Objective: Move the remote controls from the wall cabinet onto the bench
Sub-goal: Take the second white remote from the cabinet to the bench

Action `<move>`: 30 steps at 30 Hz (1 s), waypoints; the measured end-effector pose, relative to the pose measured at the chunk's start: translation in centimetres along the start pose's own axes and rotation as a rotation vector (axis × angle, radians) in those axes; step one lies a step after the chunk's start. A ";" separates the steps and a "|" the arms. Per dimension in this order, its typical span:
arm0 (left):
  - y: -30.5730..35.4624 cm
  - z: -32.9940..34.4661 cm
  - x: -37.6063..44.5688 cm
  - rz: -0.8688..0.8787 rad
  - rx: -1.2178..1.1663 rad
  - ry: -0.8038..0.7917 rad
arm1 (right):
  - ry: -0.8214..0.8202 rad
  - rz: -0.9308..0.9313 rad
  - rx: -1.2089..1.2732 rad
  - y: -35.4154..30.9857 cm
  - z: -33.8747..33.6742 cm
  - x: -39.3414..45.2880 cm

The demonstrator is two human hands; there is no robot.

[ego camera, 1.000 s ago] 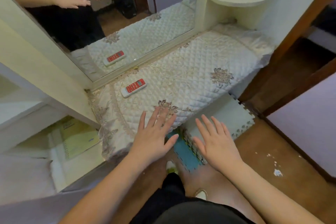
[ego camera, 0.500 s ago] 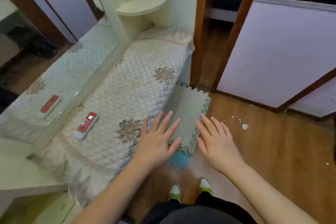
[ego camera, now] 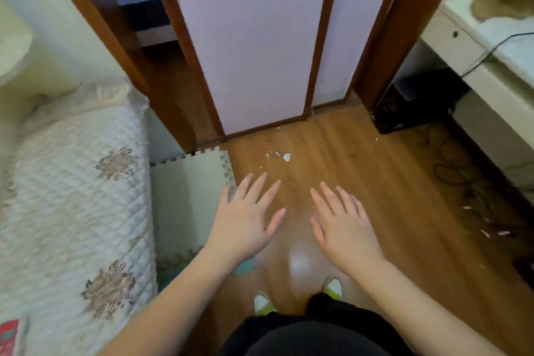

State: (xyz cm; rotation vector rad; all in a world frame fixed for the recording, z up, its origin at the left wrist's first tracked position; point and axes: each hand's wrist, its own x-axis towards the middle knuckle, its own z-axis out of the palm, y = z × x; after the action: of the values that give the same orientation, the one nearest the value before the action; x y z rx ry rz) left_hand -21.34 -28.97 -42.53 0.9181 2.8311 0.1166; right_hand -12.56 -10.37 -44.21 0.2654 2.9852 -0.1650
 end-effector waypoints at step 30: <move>42.3 0.9 20.1 0.950 0.143 -0.074 | 0.144 0.861 0.116 35.0 -2.8 -13.3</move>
State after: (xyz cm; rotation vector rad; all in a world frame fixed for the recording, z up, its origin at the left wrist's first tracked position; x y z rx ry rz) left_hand -12.93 17.06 -40.83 2.1462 2.1071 -0.0128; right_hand 6.40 22.03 -42.87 1.5616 2.6891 -0.2187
